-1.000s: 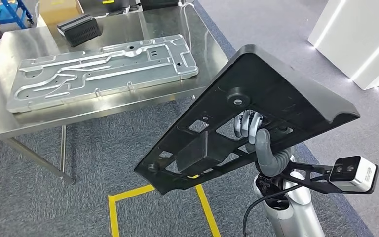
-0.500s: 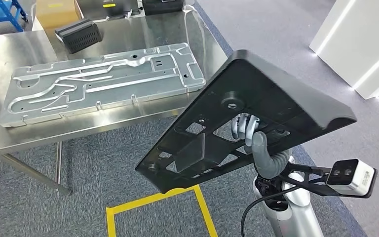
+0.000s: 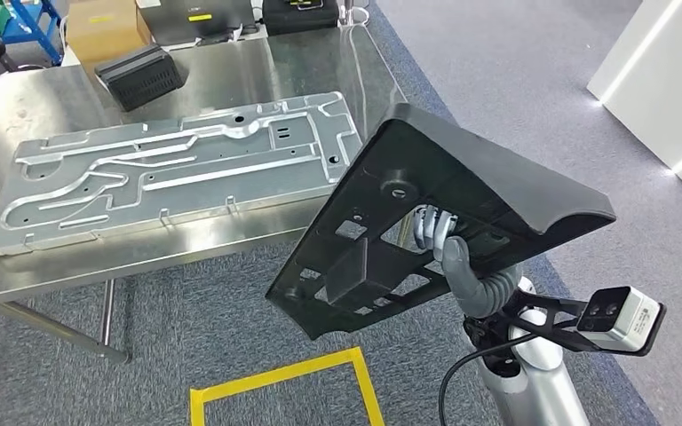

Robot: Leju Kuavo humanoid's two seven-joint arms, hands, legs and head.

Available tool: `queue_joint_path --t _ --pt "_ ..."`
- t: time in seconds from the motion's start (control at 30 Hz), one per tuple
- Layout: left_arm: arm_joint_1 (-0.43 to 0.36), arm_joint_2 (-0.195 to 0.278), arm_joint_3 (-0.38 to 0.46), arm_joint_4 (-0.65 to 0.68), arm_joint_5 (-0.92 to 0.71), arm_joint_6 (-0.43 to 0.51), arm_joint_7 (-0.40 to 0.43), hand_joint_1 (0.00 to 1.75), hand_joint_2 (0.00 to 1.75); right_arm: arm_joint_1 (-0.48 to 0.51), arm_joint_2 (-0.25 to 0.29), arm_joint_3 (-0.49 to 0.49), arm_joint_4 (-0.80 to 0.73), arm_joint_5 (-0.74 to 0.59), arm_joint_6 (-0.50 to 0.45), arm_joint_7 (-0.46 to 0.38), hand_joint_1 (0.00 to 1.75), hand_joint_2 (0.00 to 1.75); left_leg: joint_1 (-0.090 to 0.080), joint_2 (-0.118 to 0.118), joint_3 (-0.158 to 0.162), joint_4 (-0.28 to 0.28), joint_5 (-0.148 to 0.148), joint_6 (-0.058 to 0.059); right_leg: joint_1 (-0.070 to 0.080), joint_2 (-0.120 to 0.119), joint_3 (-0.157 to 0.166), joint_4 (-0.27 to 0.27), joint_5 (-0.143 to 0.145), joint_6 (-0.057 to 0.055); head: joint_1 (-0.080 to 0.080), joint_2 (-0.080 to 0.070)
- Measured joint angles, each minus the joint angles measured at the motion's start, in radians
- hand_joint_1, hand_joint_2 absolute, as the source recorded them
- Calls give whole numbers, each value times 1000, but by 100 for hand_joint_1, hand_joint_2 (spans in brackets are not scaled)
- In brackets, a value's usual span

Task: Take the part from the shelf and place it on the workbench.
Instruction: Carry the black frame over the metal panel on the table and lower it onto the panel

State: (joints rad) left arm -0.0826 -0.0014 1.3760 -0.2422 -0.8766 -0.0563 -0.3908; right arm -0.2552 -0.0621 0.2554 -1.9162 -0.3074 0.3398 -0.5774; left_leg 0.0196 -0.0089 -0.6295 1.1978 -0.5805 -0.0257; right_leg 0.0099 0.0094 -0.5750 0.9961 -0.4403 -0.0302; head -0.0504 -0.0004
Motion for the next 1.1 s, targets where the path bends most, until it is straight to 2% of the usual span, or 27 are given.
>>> queue_joint_path --t 0.03,0.07,0.1,0.13,0.17,0.27,0.3,0.37,0.4,0.43,0.47,0.5,0.53,0.57,0.6,0.63,0.73,0.77,0.8,0.83,0.9,0.93,0.97,1.0,1.07,1.1 --pt "0 0 0 0 0 -1 -1 0 0 0 -3 -2 0 -1 0 -1 175 175 -2 1 12 -68 61 6 2 0 13 1 -10 1 0 0" --pt "1 1 0 0 0 -1 -2 0 0 0 -5 -3 1 -2 0 -1 175 175 -5 2 23 -126 104 11 3 1 23 2 -19 3 0 0" --pt "0 1 0 0 -1 -1 -2 0 0 0 -6 -5 1 -2 0 -2 175 175 -8 3 31 -164 135 16 4 2 28 4 -26 7 0 0" --pt "1 2 0 0 -1 -2 -2 0 0 0 -8 -6 2 -2 0 -3 175 175 -12 4 32 -180 146 21 5 3 28 6 -31 11 0 0" --pt "1 2 0 0 -1 -2 -2 0 0 0 -9 -7 2 -2 -1 -3 175 175 -15 3 33 -180 142 24 4 4 28 6 -35 17 0 0" --pt "-1 2 0 0 -2 -2 -3 0 0 -2 -15 -11 0 -2 -1 -5 175 175 -7 4 45 -194 150 37 4 2 20 30 -58 33 0 0" --pt "-2 1 0 0 -2 -3 -3 0 0 -3 -16 -13 -1 -2 -1 -5 175 175 -3 4 51 -199 150 41 2 1 0 71 -80 39 0 0" --pt "-4 1 0 0 -2 -3 -3 0 0 -1 -19 -16 -1 -2 -3 -6 175 175 -3 4 59 -200 143 46 -6 0 -75 205 -131 49 0 0" --pt "-4 1 0 0 -3 -3 -3 0 0 1 -21 -16 -1 -2 -6 -6 175 175 -3 4 63 -200 139 46 -11 -1 -115 266 -145 53 0 0" --pt "-4 0 0 0 -3 -3 -3 0 0 4 -22 -17 -1 -2 -8 -6 175 175 -3 3 67 -199 134 45 -15 -2 -140 295 -139 56 0 0" --pt "-4 0 0 0 -3 -4 -3 0 0 6 -23 -17 -1 -2 -10 -7 175 175 -3 2 74 -199 129 44 -19 -3 -145 283 -113 59 0 0" --pt "-4 0 0 0 -4 -4 -4 0 0 6 -24 -17 -2 -1 -10 -9 175 175 -2 1 82 -198 122 42 -22 -4 -129 230 -69 59 0 0" --pt "-4 0 0 0 -5 -4 -4 0 0 4 -24 -17 -3 -1 -6 -13 175 175 -2 1 90 -197 115 38 -24 -5 -101 158 -25 59 0 0" --pt "-5 0 0 0 -6 -5 -5 0 0 0 -24 -17 -6 2 -2 -17 175 175 -3 0 95 -196 108 33 -23 -6 -73 92 5 57 0 0" --pt "-6 0 0 0 -7 -5 -6 0 0 -10 -24 -17 -10 7 3 -21 175 175 -4 0 98 -194 103 27 -21 -5 -54 48 21 53 0 0" --pt "-7 0 -1 0 -9 -5 -7 0 0 -25 -25 -17 -14 11 6 -23 175 175 -6 0 98 -194 99 21 -19 -4 -46 28 22 47 0 0" --pt "-12 0 -2 0 -14 -5 -10 0 0 -107 -26 -17 -30 11 1 -5 175 175 -5 3 101 -191 89 4 -18 2 -44 23 14 28 0 0" --pt "-14 0 -2 0 -15 -5 -11 0 0 -138 -26 -17 -35 6 -2 5 175 175 -5 3 96 -174 76 -1 -19 1 -40 20 13 21 0 0" --pt "-16 0 -3 0 -16 -5 -13 0 0 -168 -26 -17 -38 0 -5 18 175 175 -4 4 80 -136 54 -4 -20 -1 -36 17 12 15 0 0" --pt "-16 0 -3 0 -16 -6 -14 0 0 -201 -26 -17 -41 -7 -9 36 175 175 -3 4 50 -76 25 -6 -19 -2 -33 16 10 10 0 0" --pt "-16 0 -3 0 -14 -6 -17 0 0 -280 -24 -17 -39 -25 -27 98 175 175 -3 4 -28 68 -30 -8 -14 -4 -32 18 7 4 0 0" --pt "-16 0 -4 0 -13 -8 -18 0 0 -330 -22 -17 -33 -34 -40 135 175 175 -3 4 -57 111 -35 -8 -12 -4 -32 19 6 2 0 0" --pt "-16 0 -4 0 -13 -11 -19 0 0 -383 -19 -17 -24 -40 -56 173 175 175 -3 4 -68 115 -18 -6 -9 -3 -31 21 4 1 0 0" --pt "-17 -1 -5 0 -12 -14 -20 0 0 -439 -15 -17 -11 -44 -71 206 175 175 -4 4 -57 75 18 -2 -7 -2 -29 23 1 1 0 0" --pt "-18 -1 -8 0 -13 -19 -21 0 0 -540 -3 -17 26 -44 -101 254 175 175 -7 5 -1 -66 100 11 -1 -2 -23 27 -5 3 0 0" --pt "-20 -2 -9 0 -14 -21 -23 0 0 -580 1 -17 47 -40 -113 268 175 175 -10 6 23 -123 124 17 1 -2 -21 29 -7 5 0 0"
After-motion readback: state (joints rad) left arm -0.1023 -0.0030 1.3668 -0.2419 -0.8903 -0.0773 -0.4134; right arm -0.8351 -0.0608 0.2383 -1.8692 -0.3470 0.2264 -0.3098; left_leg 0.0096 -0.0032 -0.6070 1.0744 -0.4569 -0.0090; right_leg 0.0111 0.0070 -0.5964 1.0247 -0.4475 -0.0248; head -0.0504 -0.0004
